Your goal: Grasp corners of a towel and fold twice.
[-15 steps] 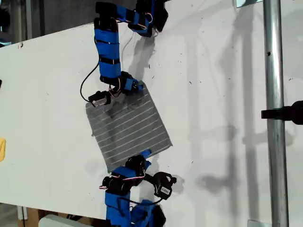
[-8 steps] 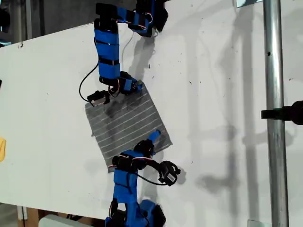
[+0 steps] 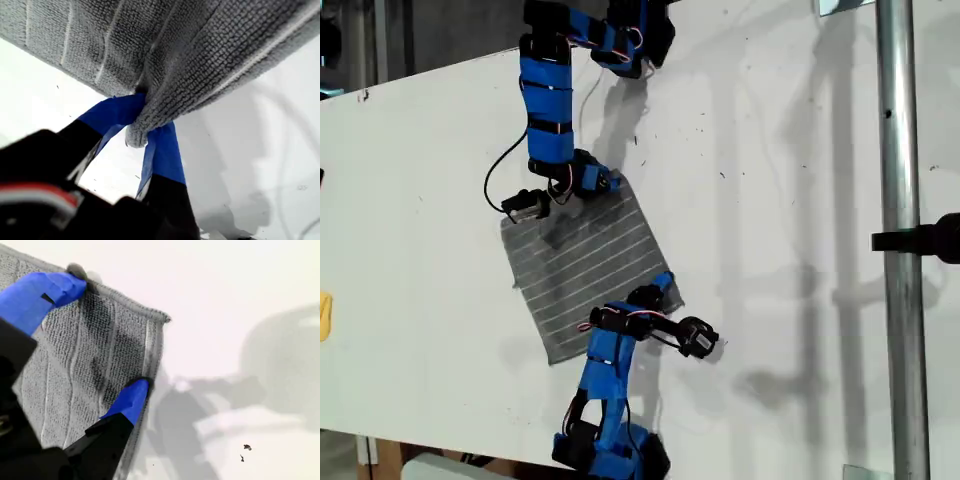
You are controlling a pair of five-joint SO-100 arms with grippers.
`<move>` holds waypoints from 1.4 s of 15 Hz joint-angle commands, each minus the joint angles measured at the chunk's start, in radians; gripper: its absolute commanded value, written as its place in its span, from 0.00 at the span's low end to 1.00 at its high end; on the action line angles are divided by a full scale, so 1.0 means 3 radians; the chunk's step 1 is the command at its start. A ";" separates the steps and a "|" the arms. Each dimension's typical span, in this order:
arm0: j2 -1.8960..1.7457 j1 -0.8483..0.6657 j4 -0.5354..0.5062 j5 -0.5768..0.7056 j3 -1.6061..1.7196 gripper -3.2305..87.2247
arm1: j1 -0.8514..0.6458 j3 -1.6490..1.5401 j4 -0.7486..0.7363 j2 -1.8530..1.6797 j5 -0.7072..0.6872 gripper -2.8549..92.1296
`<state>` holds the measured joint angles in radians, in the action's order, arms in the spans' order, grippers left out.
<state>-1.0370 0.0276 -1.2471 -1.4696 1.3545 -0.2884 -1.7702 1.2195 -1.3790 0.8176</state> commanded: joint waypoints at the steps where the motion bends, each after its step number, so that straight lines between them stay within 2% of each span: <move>1: -0.0010 0.0072 0.0077 -0.0153 -0.0133 0.21 | 0.0046 0.0164 0.0041 -0.0245 0.0026 0.03; 4: -0.0031 0.0056 0.0066 -0.0271 -0.0087 0.10 | 0.0056 0.0159 0.0026 -0.0245 0.0026 0.03; 5: -0.0051 0.0051 0.0015 -0.0353 -0.0092 0.00 | 0.0056 0.0159 0.0031 -0.0261 0.0031 0.03; 6: -0.0082 0.0046 -0.0031 -0.0358 -0.0118 0.00 | 0.0056 0.0159 0.0051 -0.0286 0.0036 0.03; 9: -0.0097 0.0061 -0.0624 -0.0419 -0.0562 0.00 | 0.0138 0.0107 0.0107 -0.0486 0.0097 0.03; 11: -0.0097 0.0153 -0.0895 -0.0404 -0.0869 0.00 | 0.0276 0.0046 0.0174 -0.0639 0.0184 0.03; 14: -0.0118 0.0389 -0.1058 -0.0383 -0.1340 0.00 | 0.0583 -0.0036 0.0368 -0.1038 0.0419 0.03; 16: -0.0261 0.0578 -0.1002 -0.0230 -0.1427 0.00 | 0.0885 -0.0031 0.0629 -0.1519 0.0685 0.03; 18: -0.0383 0.0680 -0.1053 -0.0394 -0.1381 0.00 | 0.1074 -0.0077 0.0654 -0.1917 0.0833 0.03; 21: -0.0363 0.0486 -0.1273 -0.0337 -0.1335 0.00 | 0.0685 -0.0143 0.0199 -0.1626 0.0552 0.03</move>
<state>-1.0753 0.1994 -1.5892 -1.5769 0.9802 -0.0199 -1.8224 1.3407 -1.8761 1.0232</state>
